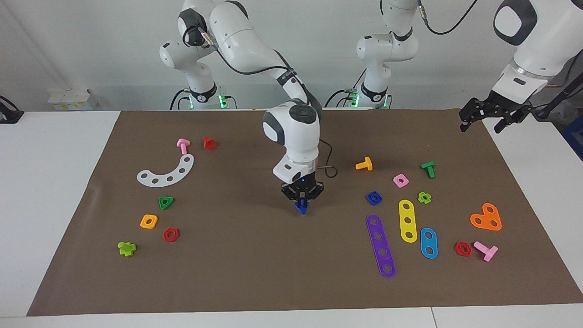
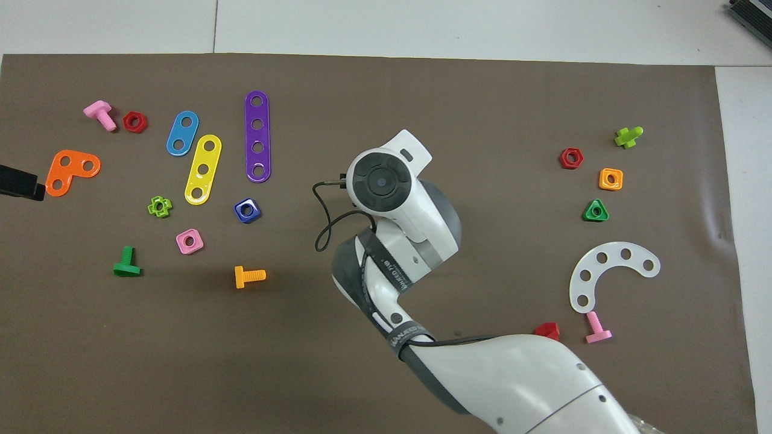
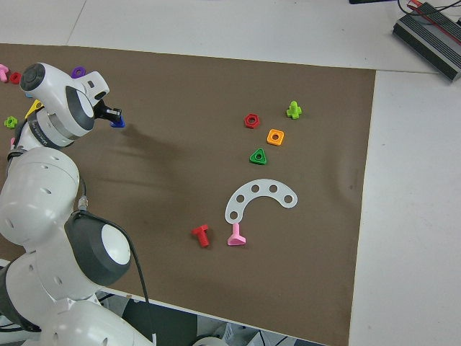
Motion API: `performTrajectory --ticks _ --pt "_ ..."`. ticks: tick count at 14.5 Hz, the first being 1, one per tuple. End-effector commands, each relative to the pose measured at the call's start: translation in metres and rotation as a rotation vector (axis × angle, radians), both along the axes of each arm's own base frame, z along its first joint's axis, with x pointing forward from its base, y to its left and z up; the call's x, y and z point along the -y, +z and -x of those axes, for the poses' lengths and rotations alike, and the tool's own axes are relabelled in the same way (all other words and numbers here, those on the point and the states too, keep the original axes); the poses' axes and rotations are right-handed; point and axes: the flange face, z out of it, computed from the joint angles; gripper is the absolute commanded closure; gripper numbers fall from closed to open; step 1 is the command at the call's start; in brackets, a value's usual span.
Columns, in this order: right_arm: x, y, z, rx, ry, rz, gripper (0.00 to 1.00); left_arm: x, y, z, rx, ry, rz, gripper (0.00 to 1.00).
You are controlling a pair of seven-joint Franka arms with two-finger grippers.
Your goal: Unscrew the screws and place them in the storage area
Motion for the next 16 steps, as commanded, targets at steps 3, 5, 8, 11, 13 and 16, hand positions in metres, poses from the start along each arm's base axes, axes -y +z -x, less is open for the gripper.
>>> performTrajectory --ticks 3,5,8,11,13,16 --pt "0.188 0.056 -0.001 -0.014 0.045 0.035 1.00 -0.002 0.014 -0.014 -0.047 0.007 -0.020 0.00" --pt "0.243 0.039 0.005 -0.042 0.056 0.044 1.00 -0.003 0.017 -0.021 -0.061 0.012 -0.023 0.00" --pt "0.305 -0.002 0.033 -0.013 0.069 0.049 1.00 0.000 0.018 -0.027 -0.063 0.007 -0.031 0.00" --pt "0.326 -0.026 0.054 -0.010 0.056 0.046 1.00 0.010 0.018 -0.026 -0.050 -0.011 -0.037 0.00" --pt "0.327 -0.038 0.062 0.002 0.055 0.045 1.00 0.015 0.019 -0.027 -0.047 -0.020 -0.027 0.00" --pt "0.334 -0.052 0.072 0.003 0.041 0.041 1.00 0.019 0.020 -0.030 -0.026 -0.028 -0.027 0.00"
